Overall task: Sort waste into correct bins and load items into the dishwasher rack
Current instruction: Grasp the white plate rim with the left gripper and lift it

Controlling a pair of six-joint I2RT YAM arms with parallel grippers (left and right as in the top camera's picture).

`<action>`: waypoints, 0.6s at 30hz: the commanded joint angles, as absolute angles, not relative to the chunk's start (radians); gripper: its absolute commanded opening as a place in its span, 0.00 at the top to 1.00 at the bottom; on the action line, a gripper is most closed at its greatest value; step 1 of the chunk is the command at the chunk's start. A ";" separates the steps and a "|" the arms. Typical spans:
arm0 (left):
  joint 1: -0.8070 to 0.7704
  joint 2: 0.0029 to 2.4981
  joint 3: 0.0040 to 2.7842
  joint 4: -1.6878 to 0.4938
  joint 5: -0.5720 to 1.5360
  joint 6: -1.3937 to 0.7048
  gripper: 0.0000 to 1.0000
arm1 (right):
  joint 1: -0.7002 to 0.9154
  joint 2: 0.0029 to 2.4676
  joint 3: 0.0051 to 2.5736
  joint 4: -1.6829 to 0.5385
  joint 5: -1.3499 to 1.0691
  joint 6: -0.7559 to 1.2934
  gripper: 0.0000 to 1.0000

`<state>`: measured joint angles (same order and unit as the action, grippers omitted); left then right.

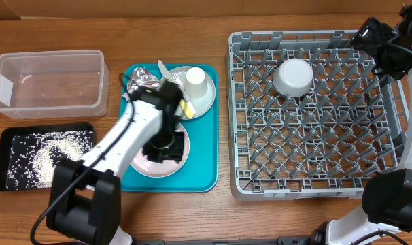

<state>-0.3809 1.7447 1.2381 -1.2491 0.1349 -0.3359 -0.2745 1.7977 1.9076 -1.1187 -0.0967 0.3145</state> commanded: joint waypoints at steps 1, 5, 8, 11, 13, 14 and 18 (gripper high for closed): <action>-0.455 1.715 1.259 -1.214 0.110 -0.321 0.35 | -0.276 1.763 1.919 -1.116 -0.087 0.318 0.00; -0.514 1.715 1.258 -1.165 0.097 -0.307 0.13 | -0.276 1.763 1.919 -1.116 -0.087 0.318 0.00; -0.545 1.715 1.258 -1.145 0.095 -0.291 0.15 | -0.276 1.763 1.919 -1.116 -0.087 0.318 0.00; -0.570 1.715 1.245 -1.143 0.070 -0.292 0.18 | -0.276 1.764 1.919 -1.116 -0.087 0.318 0.00; -0.582 1.716 1.224 -1.143 0.058 -0.295 0.19 | -0.276 1.763 1.919 -1.116 -0.087 0.318 0.00; -0.584 1.716 1.213 -1.143 0.046 -0.305 0.20 | -0.276 1.763 1.919 -1.116 -0.087 0.318 0.00; -0.585 1.717 1.151 -1.143 -0.047 -0.361 0.27 | -0.276 1.763 1.919 -1.116 -0.087 0.318 0.00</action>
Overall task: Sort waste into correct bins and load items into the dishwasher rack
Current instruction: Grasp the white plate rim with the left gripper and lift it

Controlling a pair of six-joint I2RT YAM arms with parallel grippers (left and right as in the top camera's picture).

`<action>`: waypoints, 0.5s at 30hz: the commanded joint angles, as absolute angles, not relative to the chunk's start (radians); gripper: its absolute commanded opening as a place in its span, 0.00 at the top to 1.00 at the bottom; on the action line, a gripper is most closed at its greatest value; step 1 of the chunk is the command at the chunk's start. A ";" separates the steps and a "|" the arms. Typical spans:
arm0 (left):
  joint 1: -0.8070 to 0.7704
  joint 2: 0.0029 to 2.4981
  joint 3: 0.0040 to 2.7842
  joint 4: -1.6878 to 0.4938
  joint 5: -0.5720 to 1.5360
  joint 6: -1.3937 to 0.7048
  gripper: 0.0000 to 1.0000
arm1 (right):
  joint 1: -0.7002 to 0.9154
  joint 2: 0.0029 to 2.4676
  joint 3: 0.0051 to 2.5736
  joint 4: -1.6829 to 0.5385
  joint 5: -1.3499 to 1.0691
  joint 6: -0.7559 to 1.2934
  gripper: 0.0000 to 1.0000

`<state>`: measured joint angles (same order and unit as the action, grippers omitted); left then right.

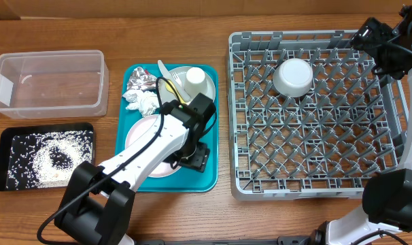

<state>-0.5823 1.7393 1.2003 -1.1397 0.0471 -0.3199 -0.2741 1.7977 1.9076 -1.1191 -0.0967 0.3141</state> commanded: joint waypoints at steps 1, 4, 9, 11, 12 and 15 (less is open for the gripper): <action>-0.583 1.717 1.141 -1.143 -0.058 -0.372 0.27 | -0.276 1.764 1.919 -1.116 -0.087 0.319 0.00; -0.583 1.717 1.111 -1.136 -0.056 -0.389 0.31 | -0.276 1.763 1.919 -1.116 -0.087 0.318 0.00; -0.583 1.717 1.066 -1.096 -0.057 -0.426 0.32 | -0.276 1.763 1.919 -1.116 -0.087 0.319 0.00; -0.583 1.717 1.034 -1.050 -0.056 -0.427 0.33 | -0.276 1.763 1.919 -1.116 -0.087 0.318 0.00; -0.583 1.717 1.023 -1.031 -0.056 -0.427 0.33 | -0.276 1.764 1.919 -1.116 -0.087 0.318 0.00; -0.583 1.717 0.994 -0.989 -0.066 -0.426 0.38 | -0.276 1.764 1.919 -1.116 -0.087 0.318 0.00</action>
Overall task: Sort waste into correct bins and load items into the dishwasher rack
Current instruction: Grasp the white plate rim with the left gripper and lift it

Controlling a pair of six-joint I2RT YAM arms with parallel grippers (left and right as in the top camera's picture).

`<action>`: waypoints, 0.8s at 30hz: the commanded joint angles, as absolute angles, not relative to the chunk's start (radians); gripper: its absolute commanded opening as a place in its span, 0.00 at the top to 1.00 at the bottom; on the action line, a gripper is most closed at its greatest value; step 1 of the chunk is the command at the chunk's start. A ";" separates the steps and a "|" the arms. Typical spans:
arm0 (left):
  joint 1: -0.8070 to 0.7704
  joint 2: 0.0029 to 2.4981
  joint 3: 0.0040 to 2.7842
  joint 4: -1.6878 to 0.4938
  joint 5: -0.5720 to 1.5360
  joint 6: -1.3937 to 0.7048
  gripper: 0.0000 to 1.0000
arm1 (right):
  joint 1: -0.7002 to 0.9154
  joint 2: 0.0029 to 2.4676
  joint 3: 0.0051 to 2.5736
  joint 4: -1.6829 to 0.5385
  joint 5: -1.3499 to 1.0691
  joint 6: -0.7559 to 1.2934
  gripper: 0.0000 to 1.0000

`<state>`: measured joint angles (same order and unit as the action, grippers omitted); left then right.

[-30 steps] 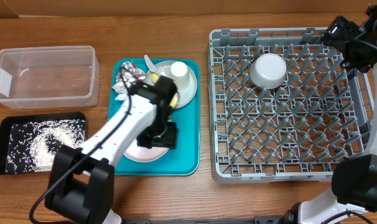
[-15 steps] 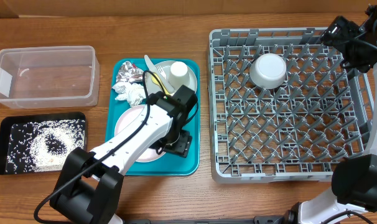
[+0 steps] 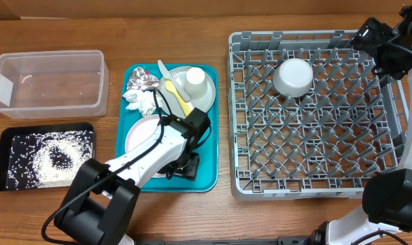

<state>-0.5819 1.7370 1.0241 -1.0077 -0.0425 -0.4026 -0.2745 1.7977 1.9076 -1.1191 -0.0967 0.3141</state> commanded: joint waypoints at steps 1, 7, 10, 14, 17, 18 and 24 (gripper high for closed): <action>-0.583 1.717 0.988 -0.984 -0.089 -0.427 0.39 | -0.276 1.764 1.919 -1.116 -0.087 0.318 0.00; -0.583 1.717 0.985 -0.942 -0.115 -0.413 0.39 | -0.276 1.763 1.919 -1.116 -0.087 0.318 0.00; -0.583 1.717 0.983 -0.915 -0.115 -0.380 0.39 | -0.276 1.763 1.919 -1.116 -0.087 0.318 0.00; -0.583 1.717 0.983 -0.905 -0.115 -0.377 0.48 | -0.276 1.763 1.919 -1.116 -0.087 0.319 0.00; -0.583 1.717 0.983 -0.911 -0.115 -0.378 0.67 | -0.276 1.764 1.919 -1.116 -0.087 0.319 0.00; -0.583 1.717 0.983 -0.915 -0.114 -0.378 0.69 | -0.276 1.764 1.919 -1.116 -0.087 0.319 0.00; -0.583 1.717 0.983 -0.923 -0.107 -0.382 0.96 | -0.276 1.764 1.919 -1.116 -0.087 0.318 0.00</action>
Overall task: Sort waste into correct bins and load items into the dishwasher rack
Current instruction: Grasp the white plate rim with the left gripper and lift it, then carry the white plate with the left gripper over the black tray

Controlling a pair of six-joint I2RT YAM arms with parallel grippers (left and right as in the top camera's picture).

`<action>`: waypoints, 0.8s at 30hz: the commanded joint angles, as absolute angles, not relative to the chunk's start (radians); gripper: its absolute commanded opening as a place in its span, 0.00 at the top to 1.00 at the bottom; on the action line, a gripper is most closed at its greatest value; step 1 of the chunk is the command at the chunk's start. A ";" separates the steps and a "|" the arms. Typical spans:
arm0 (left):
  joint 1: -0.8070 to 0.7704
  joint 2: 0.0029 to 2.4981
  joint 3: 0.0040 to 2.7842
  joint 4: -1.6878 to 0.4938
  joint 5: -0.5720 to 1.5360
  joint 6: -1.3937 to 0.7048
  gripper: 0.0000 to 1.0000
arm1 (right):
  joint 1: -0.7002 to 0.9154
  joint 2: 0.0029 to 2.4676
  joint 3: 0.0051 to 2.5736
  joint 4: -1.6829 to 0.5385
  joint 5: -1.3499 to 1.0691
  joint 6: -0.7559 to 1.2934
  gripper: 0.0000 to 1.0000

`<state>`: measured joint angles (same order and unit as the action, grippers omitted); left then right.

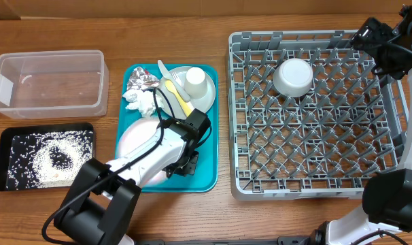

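Observation:
My left gripper [185,165] is low over the teal tray [204,178], at the right edge of a pink plate [139,141], and looks shut on its rim. The plate seems tipped, its left side reaching over the tray's left edge. Further back on the tray are a white plate [204,99] carrying a white cup [195,80] and a yellow utensil [173,91], a foil ball [142,82] and crumpled tissue [140,102]. A white bowl [292,76] lies upside down in the grey dishwasher rack [315,178]. My right gripper [366,34] hangs at the rack's far right corner.
A clear plastic bin [48,82] stands at the back left. In front of it is a black tray [46,158] holding white grains. A white utensil [162,67] lies at the tray's back edge. The rack fills the right half of the table.
The pink plate has shifted a little to the left and looks raised on one side. My left gripper has stayed at its right rim. The right arm has not moved.
My left gripper first hovered over the middle of the pink plate. It then stood further right, past the plate's right edge, and afterwards sat lower at the front right rim. Now the plate is tipped and shifted left. The right arm held still throughout.

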<state>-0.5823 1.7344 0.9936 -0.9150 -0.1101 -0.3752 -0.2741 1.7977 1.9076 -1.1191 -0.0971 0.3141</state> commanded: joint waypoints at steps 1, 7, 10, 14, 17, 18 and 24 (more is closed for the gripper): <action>-0.583 1.717 0.983 -0.923 -0.103 -0.382 0.96 | -0.276 1.764 1.919 -1.116 -0.087 0.318 0.00; -0.583 1.717 0.986 -0.945 -0.084 -0.387 0.96 | -0.276 1.764 1.919 -1.116 -0.087 0.319 0.00; -0.583 1.717 1.002 -0.972 -0.080 -0.400 0.96 | -0.276 1.763 1.919 -1.116 -0.087 0.318 0.00; -0.583 1.716 1.046 -1.017 -0.077 -0.416 0.96 | -0.276 1.764 1.919 -1.116 -0.087 0.318 0.00; -0.583 1.716 1.092 -1.052 -0.077 -0.416 0.96 | -0.276 1.763 1.919 -1.116 -0.087 0.319 0.00; -0.583 1.716 1.111 -1.068 -0.077 -0.416 0.96 | -0.276 1.763 1.919 -1.116 -0.087 0.318 0.00; -0.583 1.716 1.213 -1.156 -0.077 -0.432 0.96 | -0.276 1.764 1.919 -1.116 -0.087 0.318 0.00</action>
<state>-0.5819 1.7233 1.1477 -1.1320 -0.0925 -0.3996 -0.2741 1.7977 1.9076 -1.1187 -0.0963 0.3141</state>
